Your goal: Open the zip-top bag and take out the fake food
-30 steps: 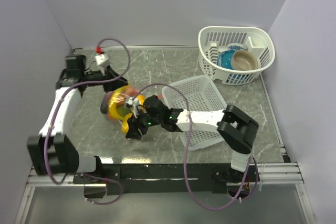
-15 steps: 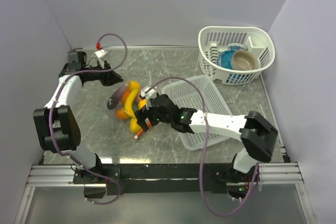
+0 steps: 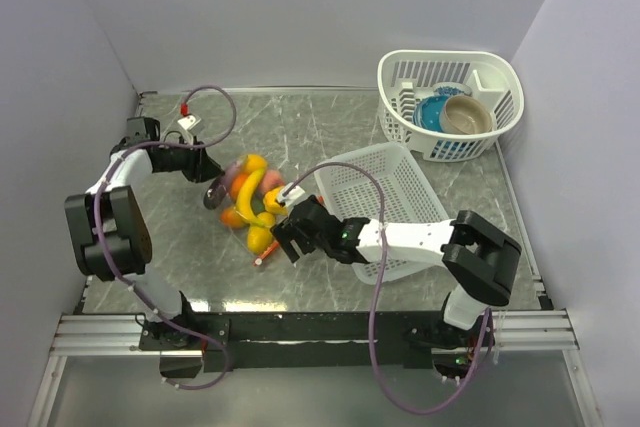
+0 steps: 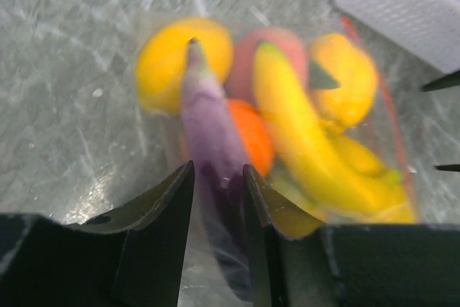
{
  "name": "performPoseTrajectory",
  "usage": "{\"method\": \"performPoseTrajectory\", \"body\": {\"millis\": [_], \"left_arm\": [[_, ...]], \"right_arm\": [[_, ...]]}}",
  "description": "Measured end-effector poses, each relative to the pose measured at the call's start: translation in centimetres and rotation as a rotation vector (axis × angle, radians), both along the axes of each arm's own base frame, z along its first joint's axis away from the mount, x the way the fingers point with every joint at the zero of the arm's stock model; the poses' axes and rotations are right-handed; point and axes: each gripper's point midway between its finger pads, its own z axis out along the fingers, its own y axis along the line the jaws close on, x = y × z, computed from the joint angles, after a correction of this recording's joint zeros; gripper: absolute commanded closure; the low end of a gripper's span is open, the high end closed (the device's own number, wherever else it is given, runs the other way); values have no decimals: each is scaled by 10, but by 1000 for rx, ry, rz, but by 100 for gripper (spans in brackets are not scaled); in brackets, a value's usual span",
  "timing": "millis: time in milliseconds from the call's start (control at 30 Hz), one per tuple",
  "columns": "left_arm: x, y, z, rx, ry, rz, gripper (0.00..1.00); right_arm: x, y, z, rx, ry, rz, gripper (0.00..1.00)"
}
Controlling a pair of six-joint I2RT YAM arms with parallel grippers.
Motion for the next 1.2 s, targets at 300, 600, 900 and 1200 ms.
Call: {"method": "performPoseTrajectory", "body": {"millis": [300,600,900,1200], "left_arm": [[16,9,-57,15,133,27,60],[7,-14,-59,58,113,-53,61],[-14,-20,-65,169,63,-97,66],[-13,-19,-71,237,52,-93,73]], "right_arm": [[-14,6,-4,-6,-6,12,10],[-6,16,-32,-68,3,18,9],[8,27,-25,-54,-16,22,8],[6,31,-13,-26,-20,51,8]]}}
